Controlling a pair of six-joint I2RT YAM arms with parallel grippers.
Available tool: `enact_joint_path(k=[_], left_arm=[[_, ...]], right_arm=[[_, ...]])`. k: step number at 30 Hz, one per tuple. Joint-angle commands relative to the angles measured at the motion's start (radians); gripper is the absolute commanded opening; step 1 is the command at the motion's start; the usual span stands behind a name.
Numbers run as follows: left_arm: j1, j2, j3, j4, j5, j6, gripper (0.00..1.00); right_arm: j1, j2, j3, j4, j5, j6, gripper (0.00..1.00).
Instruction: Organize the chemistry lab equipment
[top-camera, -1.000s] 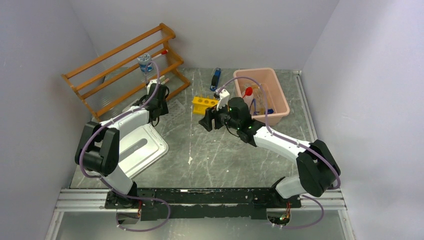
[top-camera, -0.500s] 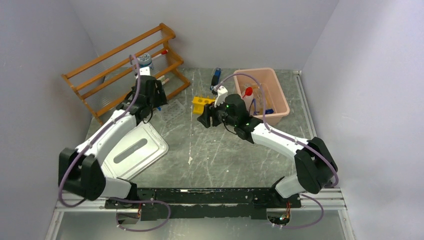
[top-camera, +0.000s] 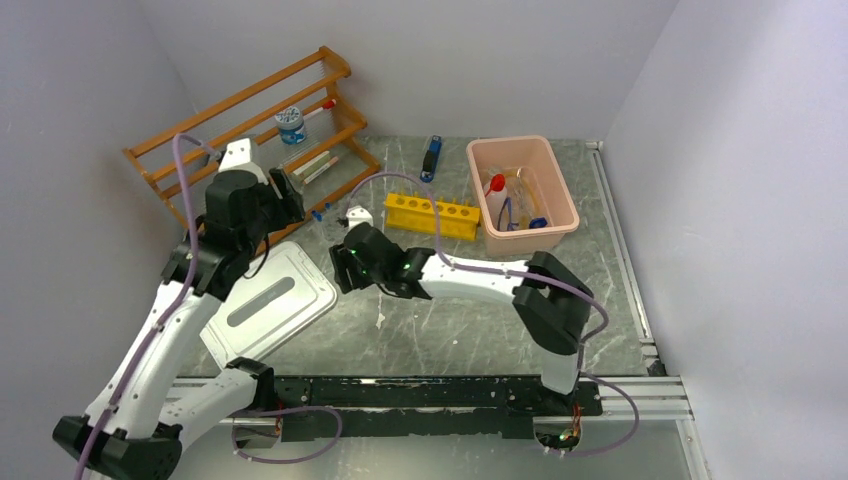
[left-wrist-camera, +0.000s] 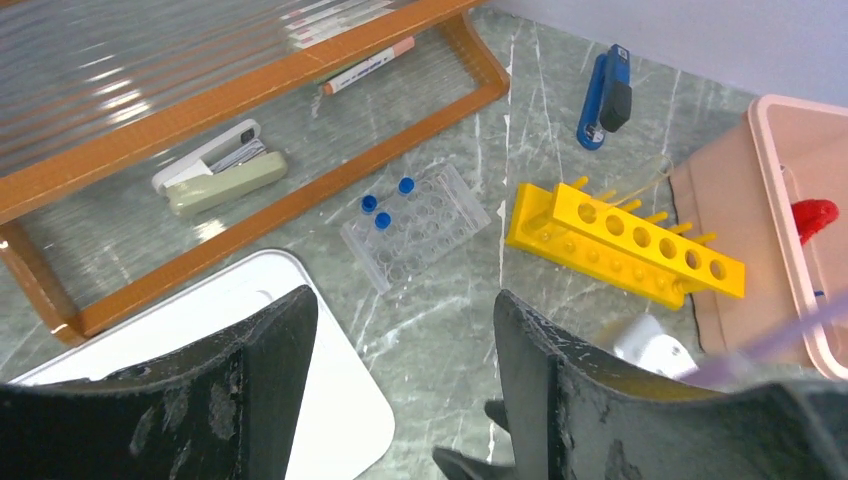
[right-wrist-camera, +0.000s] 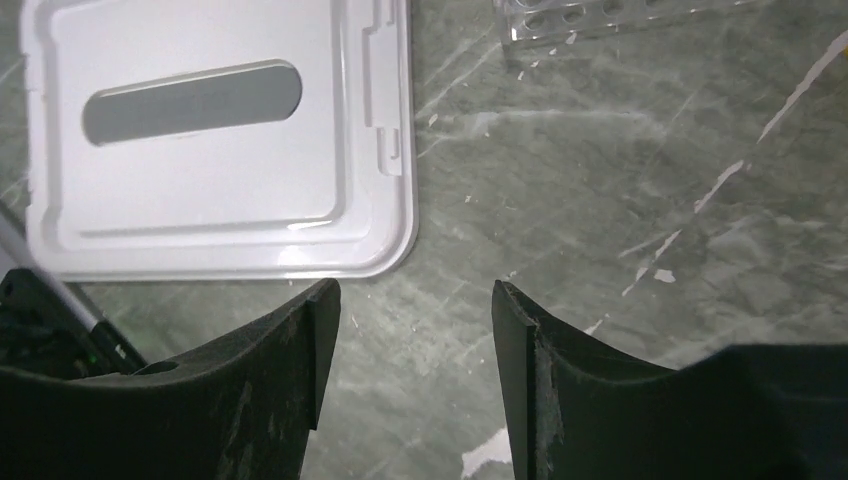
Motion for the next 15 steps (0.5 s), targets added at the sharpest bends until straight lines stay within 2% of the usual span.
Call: enact_joint_path(k=[1,10,15], left_arm=[[0.010,-0.073,0.054,-0.162,0.034,0.007,0.69],[0.010,-0.157,0.068,-0.282,0.040,0.031,0.71],[0.010,-0.161,0.065,-0.292,0.036,0.051,0.71]], right_arm=[[0.024,0.106,0.107,-0.099,0.152,0.087,0.61],[0.096,0.343,0.299,-0.140,0.162,0.061,0.64],[0.113,0.413,0.335,-0.154,0.191,0.073,0.60]])
